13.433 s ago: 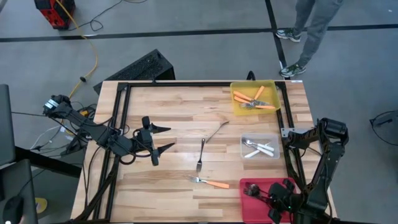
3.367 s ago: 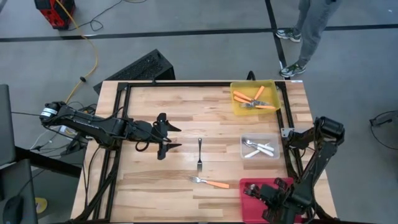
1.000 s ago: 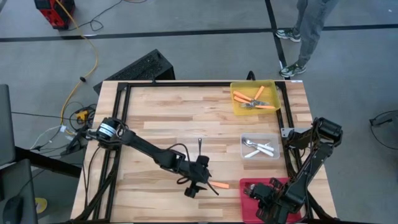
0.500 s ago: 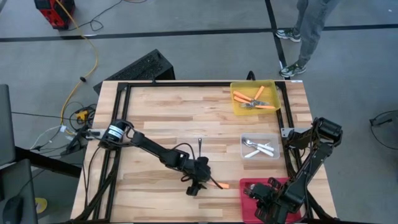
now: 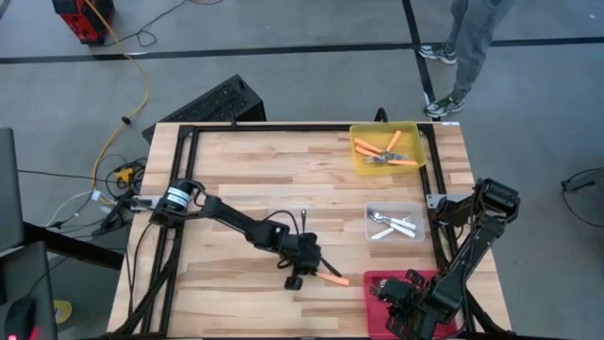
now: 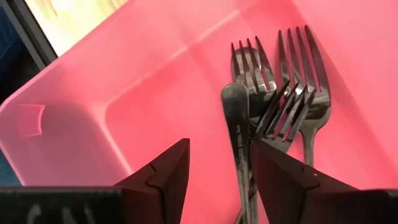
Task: Sort silverware by color (type)
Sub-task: Put the orange fork into the yellow bin
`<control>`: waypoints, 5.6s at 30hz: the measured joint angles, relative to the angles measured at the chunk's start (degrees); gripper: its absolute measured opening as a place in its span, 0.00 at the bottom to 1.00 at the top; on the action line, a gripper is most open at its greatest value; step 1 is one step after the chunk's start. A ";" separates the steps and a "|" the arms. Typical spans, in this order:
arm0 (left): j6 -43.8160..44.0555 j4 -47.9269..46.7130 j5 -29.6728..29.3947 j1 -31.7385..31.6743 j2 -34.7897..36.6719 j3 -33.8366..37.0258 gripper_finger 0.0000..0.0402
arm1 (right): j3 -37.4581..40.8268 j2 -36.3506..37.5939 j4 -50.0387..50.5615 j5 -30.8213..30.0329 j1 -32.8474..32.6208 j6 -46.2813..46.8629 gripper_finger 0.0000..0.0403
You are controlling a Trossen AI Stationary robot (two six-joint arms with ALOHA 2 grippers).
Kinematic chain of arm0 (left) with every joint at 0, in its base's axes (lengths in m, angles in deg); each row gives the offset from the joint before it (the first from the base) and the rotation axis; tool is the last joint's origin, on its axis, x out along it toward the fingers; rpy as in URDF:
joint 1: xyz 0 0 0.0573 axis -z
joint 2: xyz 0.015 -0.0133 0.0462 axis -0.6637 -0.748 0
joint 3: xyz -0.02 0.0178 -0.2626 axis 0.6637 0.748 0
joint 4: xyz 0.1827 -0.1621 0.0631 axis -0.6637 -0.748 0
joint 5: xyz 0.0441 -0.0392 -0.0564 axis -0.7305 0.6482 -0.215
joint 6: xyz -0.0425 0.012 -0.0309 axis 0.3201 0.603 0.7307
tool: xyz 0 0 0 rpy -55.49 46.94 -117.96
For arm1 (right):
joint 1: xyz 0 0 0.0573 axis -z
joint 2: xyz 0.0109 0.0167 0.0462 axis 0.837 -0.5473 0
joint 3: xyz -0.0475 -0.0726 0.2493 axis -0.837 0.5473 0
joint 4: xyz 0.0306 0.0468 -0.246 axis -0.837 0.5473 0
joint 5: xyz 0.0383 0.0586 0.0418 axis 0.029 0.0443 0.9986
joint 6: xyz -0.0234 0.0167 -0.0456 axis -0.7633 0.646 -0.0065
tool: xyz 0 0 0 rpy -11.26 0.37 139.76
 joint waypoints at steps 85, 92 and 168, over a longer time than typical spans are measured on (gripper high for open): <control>-12.01 25.18 -3.07 -12.64 62.06 34.83 0.02 | 2.75 7.68 -73.66 17.04 56.10 -109.07 0.62; -11.27 40.86 -2.19 -14.45 62.81 41.89 0.02 | 2.67 9.92 -72.74 17.59 56.25 -111.08 0.62; -3.99 22.30 -18.31 -15.24 69.68 42.76 0.69 | 2.59 17.53 -45.68 -21.67 56.54 -108.46 0.24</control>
